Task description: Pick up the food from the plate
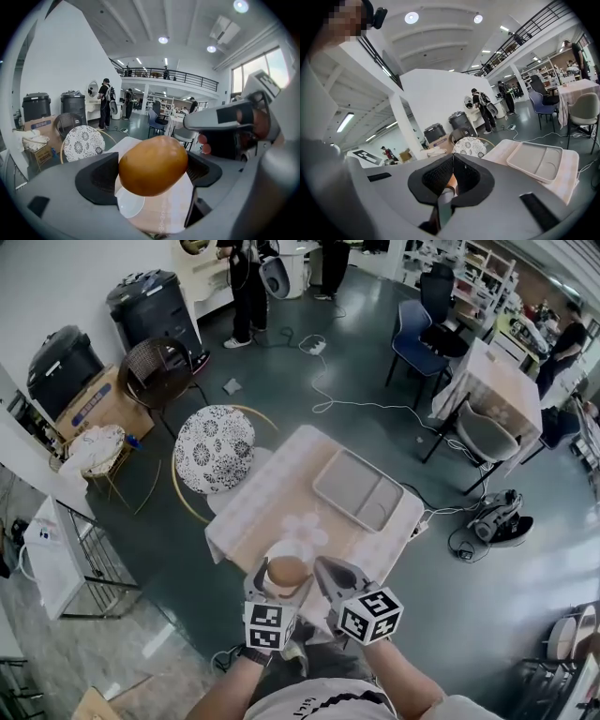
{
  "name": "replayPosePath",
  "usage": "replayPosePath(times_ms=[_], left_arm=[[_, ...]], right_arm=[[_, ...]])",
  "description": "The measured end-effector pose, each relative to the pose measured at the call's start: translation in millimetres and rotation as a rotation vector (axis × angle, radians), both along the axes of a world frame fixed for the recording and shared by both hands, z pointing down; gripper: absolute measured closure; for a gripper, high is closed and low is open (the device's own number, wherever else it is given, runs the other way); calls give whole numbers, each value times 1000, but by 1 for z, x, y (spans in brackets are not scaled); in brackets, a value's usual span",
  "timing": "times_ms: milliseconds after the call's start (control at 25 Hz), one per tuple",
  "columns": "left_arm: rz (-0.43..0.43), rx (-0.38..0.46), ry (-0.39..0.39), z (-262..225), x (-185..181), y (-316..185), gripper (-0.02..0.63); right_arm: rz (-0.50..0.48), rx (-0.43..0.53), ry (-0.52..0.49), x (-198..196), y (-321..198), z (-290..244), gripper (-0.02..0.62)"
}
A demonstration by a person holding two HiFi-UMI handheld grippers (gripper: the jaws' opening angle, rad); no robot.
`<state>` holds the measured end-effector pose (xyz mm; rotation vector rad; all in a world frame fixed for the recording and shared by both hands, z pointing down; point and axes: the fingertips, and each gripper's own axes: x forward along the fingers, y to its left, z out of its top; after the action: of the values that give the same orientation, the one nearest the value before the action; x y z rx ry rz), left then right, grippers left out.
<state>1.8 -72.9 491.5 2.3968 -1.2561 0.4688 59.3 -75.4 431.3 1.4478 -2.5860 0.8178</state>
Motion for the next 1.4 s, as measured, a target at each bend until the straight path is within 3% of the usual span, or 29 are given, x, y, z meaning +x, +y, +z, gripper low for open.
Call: replayPosePath(times_ms=[400,1000,1400], left_arm=[[-20,46,23,-70,-22,-4,167],[-36,96,140,-154,-41,-1,167],[-55,141,170,-177,-49,0,167]], right_arm=[[-30,55,3,-16,-11,-37,580],[-60,156,44,-31,-26,-93,580],[-86,210,92,-37,-27,-113,580]])
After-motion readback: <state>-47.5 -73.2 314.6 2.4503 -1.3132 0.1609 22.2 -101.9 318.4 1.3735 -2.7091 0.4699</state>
